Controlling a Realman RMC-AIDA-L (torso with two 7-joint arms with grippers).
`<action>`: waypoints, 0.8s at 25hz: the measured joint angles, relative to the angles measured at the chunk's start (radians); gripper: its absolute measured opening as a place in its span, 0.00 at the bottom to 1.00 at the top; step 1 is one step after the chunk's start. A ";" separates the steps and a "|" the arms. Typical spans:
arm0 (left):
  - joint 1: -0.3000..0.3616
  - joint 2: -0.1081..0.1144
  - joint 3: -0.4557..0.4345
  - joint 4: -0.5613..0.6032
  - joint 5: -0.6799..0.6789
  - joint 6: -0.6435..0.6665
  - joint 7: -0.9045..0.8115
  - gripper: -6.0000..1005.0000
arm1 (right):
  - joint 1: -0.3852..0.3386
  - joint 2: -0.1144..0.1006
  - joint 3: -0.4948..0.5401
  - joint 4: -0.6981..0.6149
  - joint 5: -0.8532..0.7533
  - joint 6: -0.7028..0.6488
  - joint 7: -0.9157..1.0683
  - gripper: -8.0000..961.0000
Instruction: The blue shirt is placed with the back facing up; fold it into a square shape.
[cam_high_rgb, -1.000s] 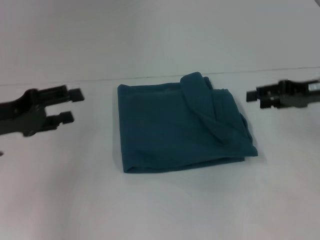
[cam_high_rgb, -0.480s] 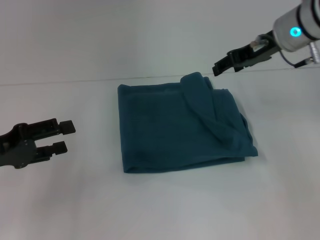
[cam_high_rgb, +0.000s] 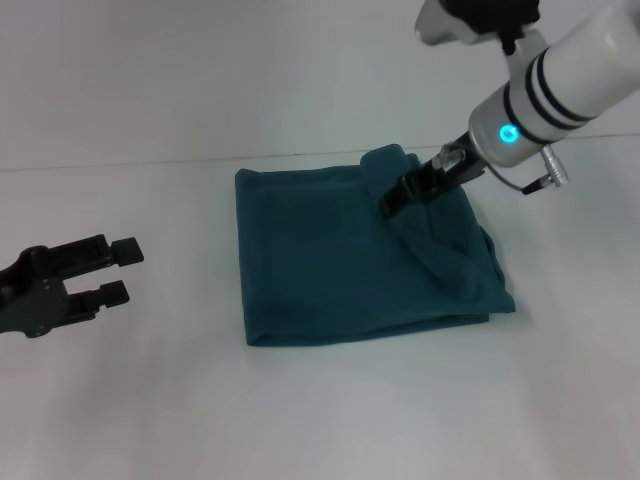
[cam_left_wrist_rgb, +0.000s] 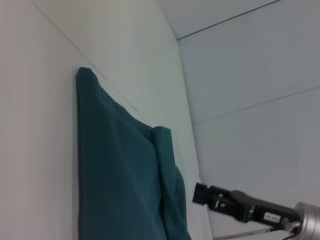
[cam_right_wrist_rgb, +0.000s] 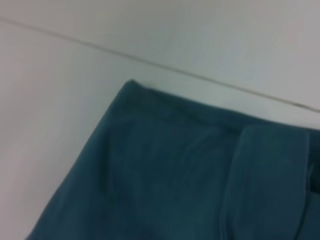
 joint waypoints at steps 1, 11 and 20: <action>0.000 0.000 -0.003 -0.004 -0.001 -0.001 0.003 0.78 | 0.000 0.002 -0.012 0.008 -0.001 0.005 0.001 0.70; -0.011 0.000 -0.005 -0.050 -0.003 -0.020 0.023 0.78 | 0.001 0.026 -0.072 0.060 -0.074 0.059 0.036 0.70; -0.018 -0.001 -0.005 -0.055 -0.003 -0.021 0.028 0.78 | 0.001 0.031 -0.079 0.061 -0.090 0.065 0.047 0.60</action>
